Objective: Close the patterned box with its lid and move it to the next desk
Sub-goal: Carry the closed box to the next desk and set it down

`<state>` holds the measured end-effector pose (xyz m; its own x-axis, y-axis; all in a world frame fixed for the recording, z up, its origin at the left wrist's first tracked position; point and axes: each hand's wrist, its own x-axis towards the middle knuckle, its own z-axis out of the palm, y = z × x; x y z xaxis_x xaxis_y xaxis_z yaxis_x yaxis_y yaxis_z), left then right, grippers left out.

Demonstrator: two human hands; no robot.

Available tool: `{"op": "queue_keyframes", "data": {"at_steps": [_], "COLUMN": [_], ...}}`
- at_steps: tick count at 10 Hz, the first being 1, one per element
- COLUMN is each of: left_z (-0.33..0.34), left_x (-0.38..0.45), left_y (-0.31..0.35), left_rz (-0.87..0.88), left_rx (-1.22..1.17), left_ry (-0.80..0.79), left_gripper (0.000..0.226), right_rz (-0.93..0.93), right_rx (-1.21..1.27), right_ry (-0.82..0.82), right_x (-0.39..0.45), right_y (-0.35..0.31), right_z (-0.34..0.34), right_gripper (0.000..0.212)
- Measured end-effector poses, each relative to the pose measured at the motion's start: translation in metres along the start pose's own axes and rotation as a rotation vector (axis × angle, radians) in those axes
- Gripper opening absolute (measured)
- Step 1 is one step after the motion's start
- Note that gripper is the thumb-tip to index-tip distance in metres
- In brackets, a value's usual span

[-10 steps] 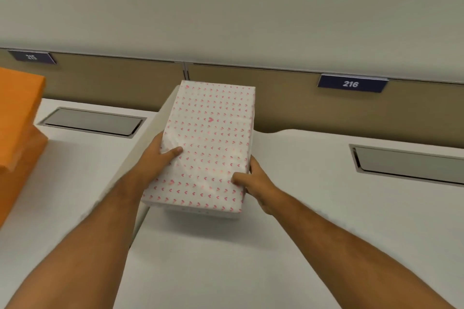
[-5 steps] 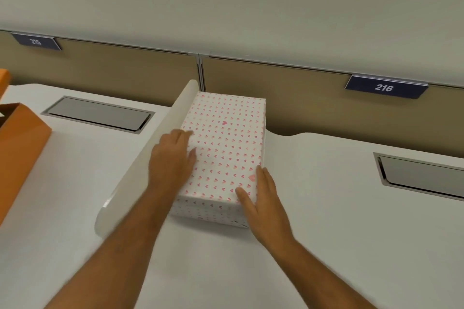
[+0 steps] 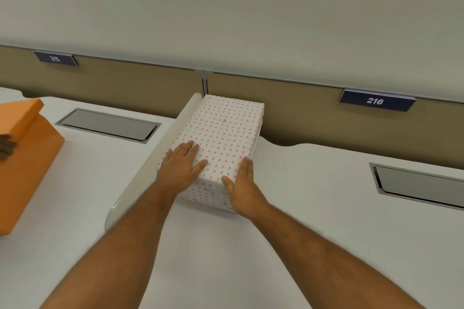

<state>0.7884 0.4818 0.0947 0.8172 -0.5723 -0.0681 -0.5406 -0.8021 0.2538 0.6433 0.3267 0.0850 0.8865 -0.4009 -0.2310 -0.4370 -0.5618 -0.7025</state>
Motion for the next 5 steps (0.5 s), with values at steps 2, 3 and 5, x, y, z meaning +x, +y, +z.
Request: {"op": "queue_keyframes", "data": {"at_steps": [2,3,5], "left_z": [-0.032,-0.035,-0.013], "left_x": [0.025,0.017,-0.053], "left_y": [0.033,0.05,0.058], "left_rz": [-0.127,-0.147,-0.048], "left_rx": [0.147,0.142,0.103], "left_ry": [-0.208,-0.135,0.293], "left_gripper": [0.073,0.067,0.055], "right_rz": [-0.001,-0.033,-0.109], "right_rx": [0.004,0.04,-0.188], "right_ry": [-0.133,-0.16,0.036], "right_x": [0.018,0.013,-0.03], "right_y": [0.001,0.007,0.031], "right_z": [-0.031,-0.051,-0.099], "right_gripper": [0.1,0.096,0.092]}}
